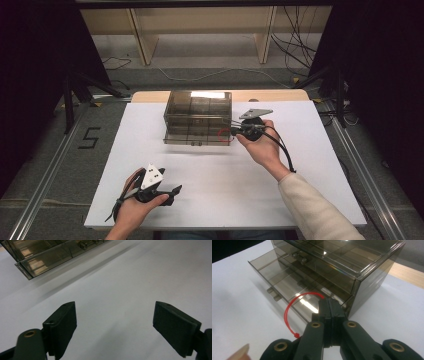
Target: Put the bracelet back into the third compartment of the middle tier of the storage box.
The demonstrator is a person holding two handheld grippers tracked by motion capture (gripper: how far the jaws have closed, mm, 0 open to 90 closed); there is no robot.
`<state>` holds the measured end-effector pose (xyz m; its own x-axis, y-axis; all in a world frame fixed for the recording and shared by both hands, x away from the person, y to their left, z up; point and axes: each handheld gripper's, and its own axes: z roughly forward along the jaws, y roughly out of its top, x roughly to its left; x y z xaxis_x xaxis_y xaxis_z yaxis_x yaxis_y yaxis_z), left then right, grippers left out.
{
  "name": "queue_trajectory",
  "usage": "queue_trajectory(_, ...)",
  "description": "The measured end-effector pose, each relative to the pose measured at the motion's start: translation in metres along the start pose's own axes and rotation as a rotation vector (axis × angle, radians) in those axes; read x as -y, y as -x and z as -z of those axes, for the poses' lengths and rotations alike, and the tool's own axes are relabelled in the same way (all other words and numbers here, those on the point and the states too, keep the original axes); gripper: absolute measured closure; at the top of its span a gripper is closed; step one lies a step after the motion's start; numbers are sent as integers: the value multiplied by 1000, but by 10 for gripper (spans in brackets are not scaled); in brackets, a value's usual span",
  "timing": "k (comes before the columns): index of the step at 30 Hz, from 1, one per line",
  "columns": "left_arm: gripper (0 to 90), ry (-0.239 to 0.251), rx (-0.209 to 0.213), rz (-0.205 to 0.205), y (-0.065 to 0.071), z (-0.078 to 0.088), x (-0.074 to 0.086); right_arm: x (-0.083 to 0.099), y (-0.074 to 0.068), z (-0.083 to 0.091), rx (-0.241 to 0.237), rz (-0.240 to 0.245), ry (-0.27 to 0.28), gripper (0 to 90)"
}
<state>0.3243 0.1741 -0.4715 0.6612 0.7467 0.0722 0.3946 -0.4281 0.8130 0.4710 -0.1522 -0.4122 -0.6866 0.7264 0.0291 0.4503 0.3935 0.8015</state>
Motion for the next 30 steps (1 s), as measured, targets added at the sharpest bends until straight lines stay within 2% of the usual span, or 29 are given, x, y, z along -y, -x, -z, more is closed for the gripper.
queue_trajectory(30, 191, 3, -1, 5, 0, -1, 0, -11, -3, -15, 0, 9, -15, 900)
